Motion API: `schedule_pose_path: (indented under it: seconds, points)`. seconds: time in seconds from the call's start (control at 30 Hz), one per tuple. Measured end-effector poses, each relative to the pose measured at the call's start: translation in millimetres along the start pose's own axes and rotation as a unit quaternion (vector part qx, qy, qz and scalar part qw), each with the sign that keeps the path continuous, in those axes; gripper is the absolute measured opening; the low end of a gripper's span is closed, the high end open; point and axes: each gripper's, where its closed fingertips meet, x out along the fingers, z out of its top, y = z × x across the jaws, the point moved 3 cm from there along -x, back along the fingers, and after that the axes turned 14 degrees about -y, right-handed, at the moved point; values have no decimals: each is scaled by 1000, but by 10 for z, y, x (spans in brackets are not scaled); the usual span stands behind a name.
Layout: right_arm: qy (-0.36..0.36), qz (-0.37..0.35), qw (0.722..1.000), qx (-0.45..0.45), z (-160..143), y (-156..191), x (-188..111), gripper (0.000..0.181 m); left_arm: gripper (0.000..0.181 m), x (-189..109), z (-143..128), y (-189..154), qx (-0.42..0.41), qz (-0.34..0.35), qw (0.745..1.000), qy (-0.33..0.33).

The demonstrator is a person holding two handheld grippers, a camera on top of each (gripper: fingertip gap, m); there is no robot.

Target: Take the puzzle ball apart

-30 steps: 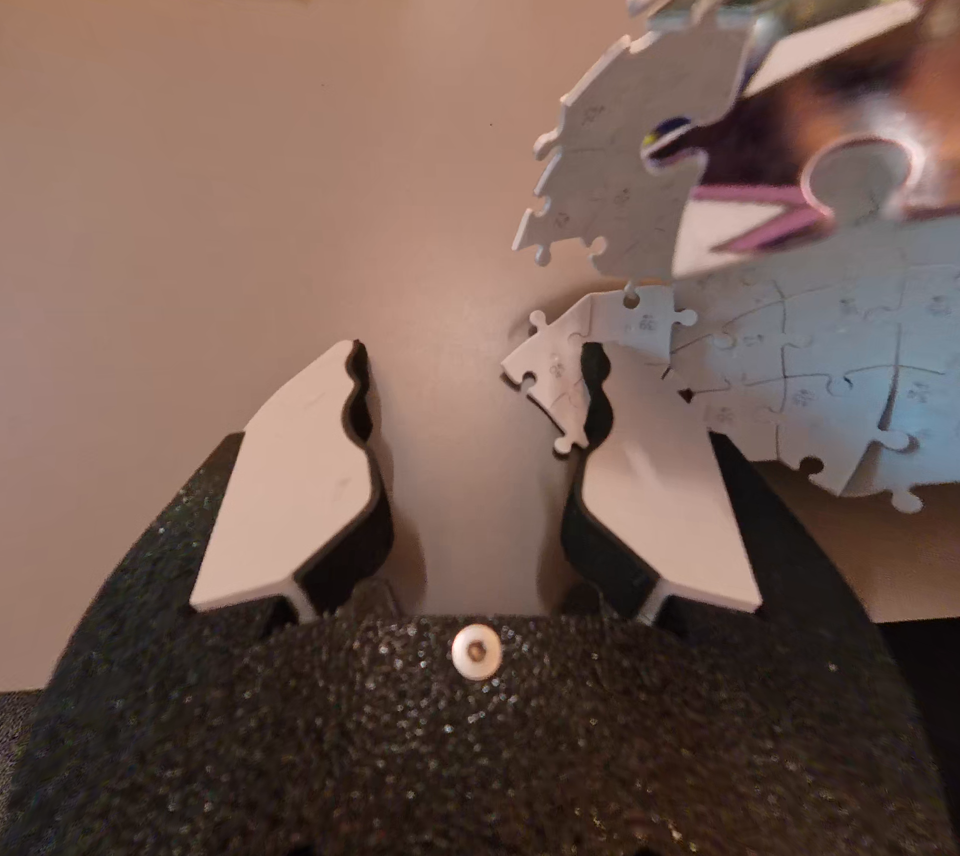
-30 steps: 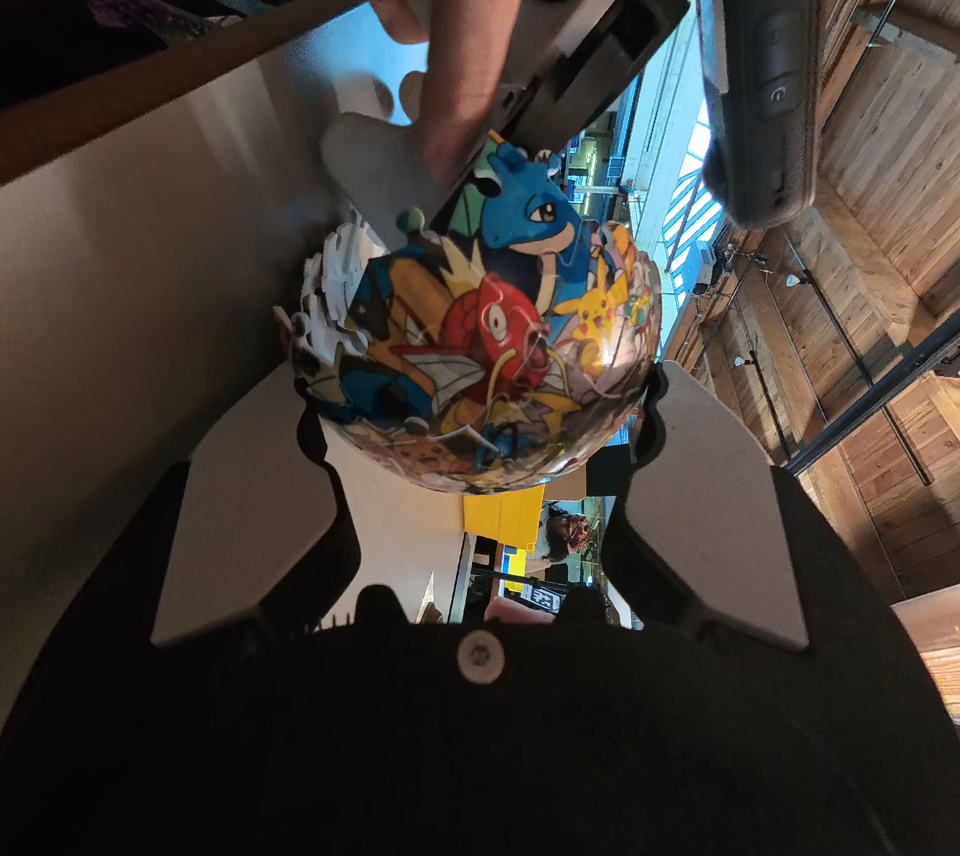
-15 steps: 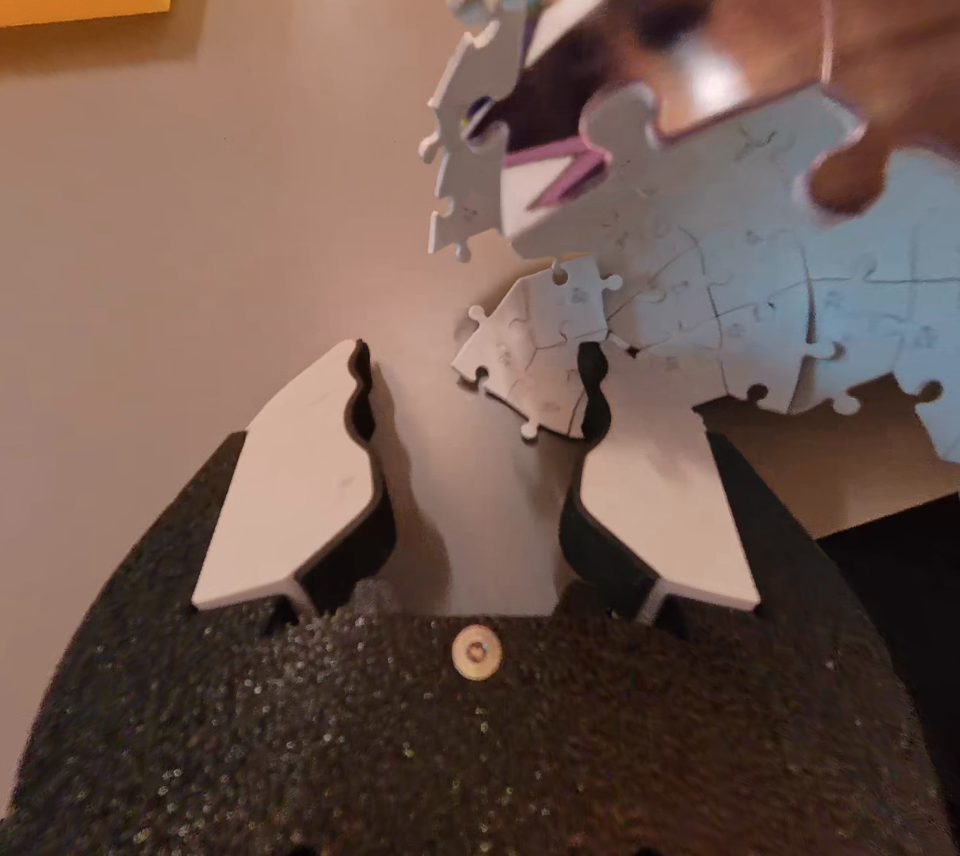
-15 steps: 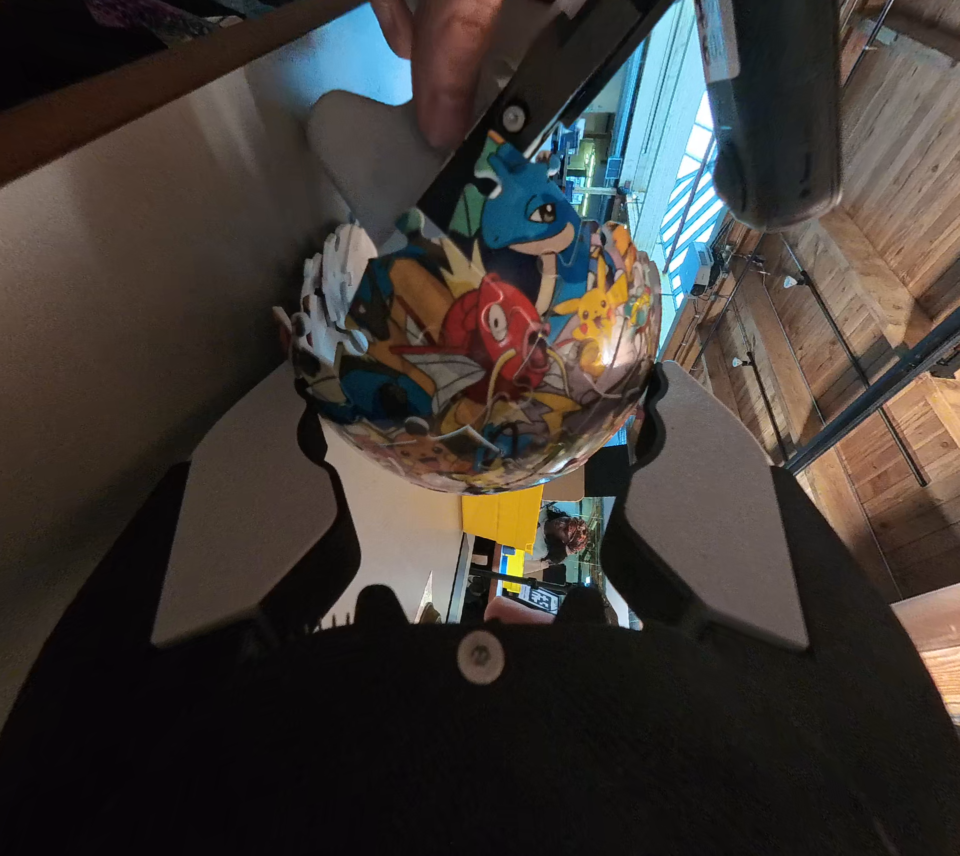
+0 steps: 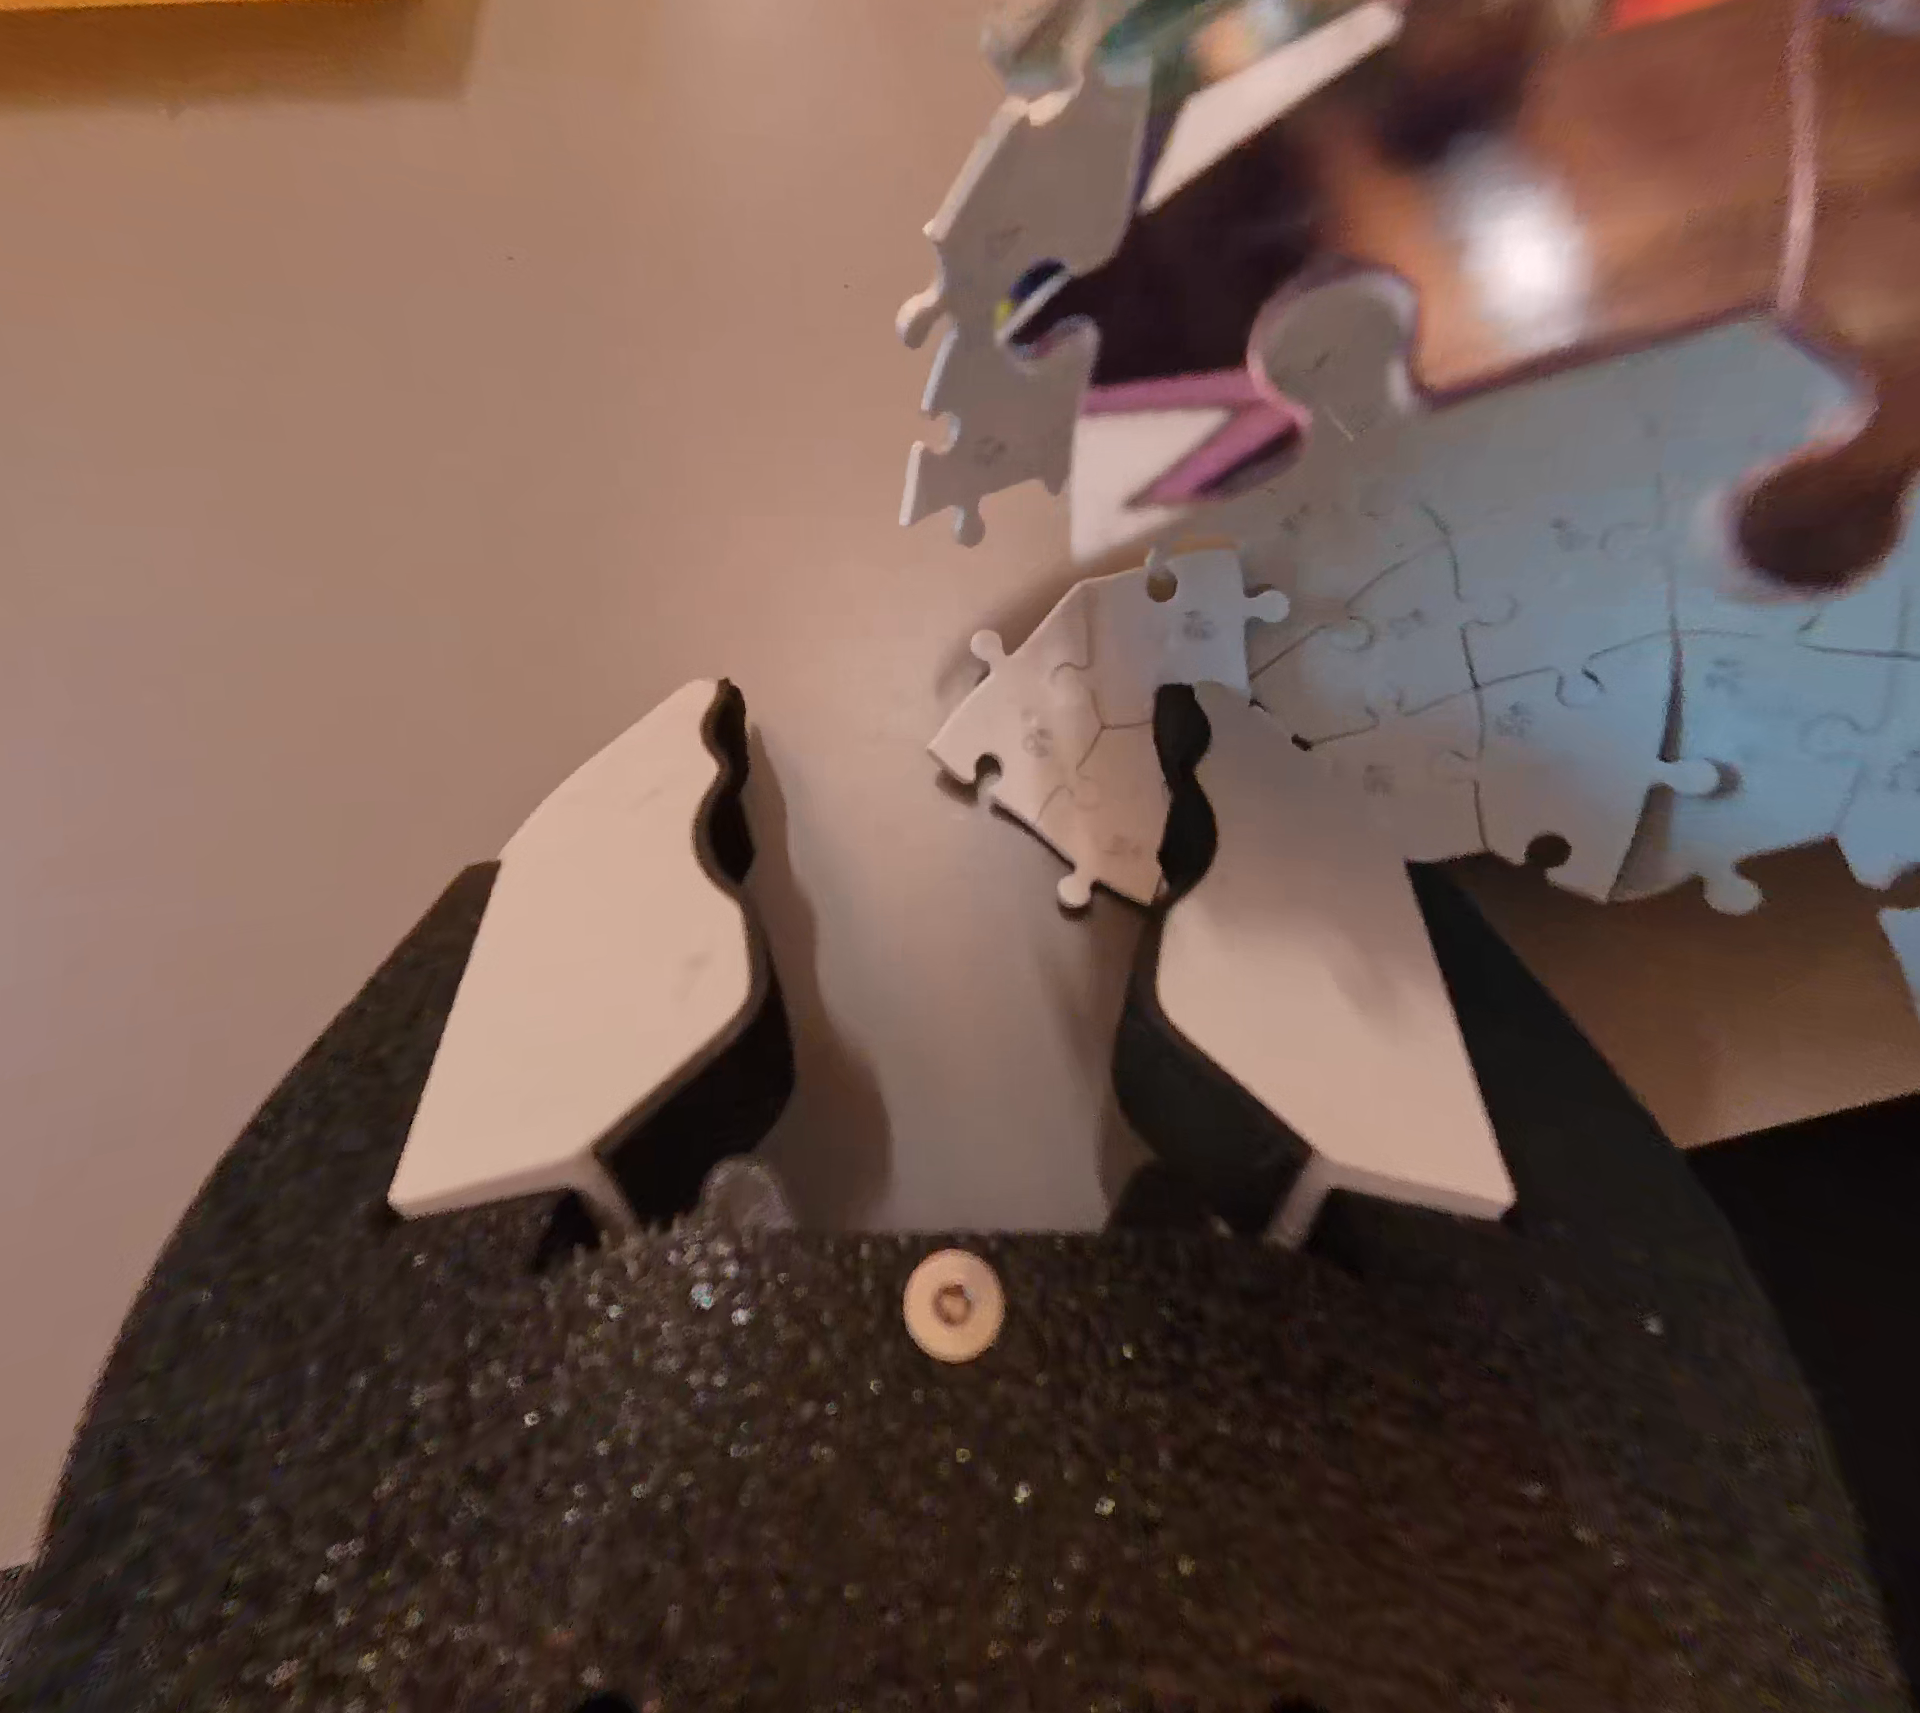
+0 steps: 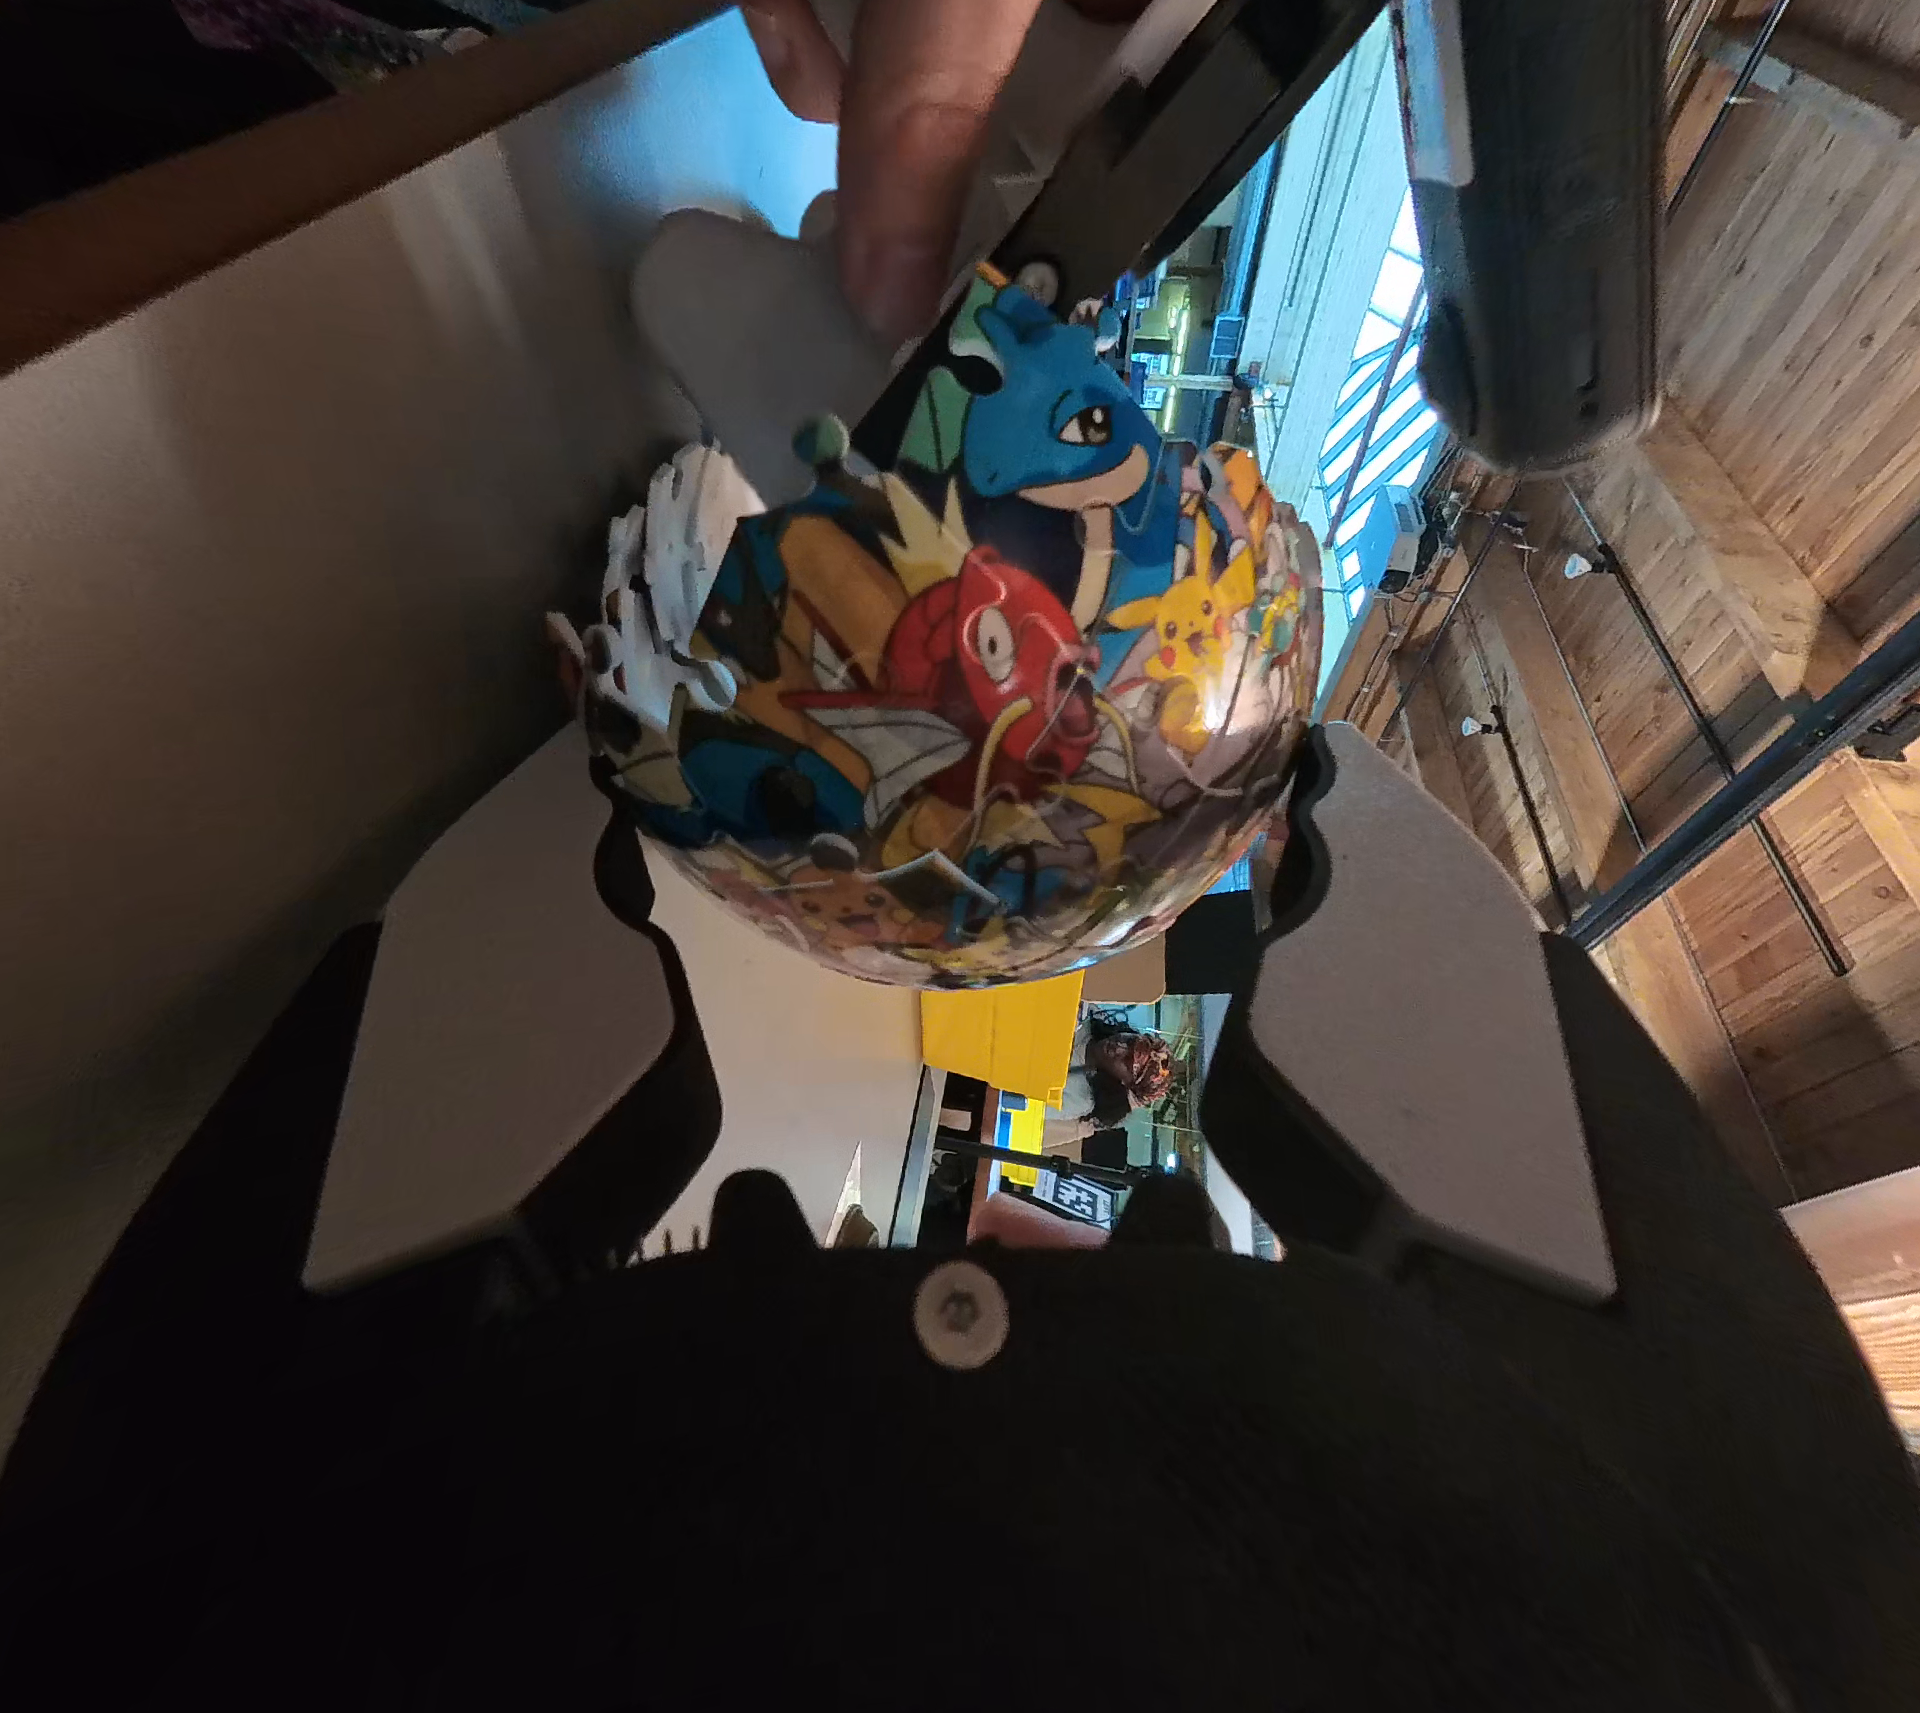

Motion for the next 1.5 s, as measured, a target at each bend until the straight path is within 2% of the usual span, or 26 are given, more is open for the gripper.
schedule_pose_path:
  seconds: [0.2,0.3,0.47,0.8,1.5]
  points:
    - [1,1,1000,-9,16,0,0,119,83,-18,102,26,-88,-31,995,-26]
    - [1,0,1000,-5,12,0,0,119,87,35,76,6,-84,-33,996,-9]
    - [2,-2,1000,3,5,2,0,119,96,92,26,78,-36,28,999,12]
    - [8,-3,1000,24,-18,3,1,119,97,114,32,56,-59,68,996,-2]
    - [-2,-7,999,41,-46,6,-3,118,94,49,60,142,-58,50,997,-24]
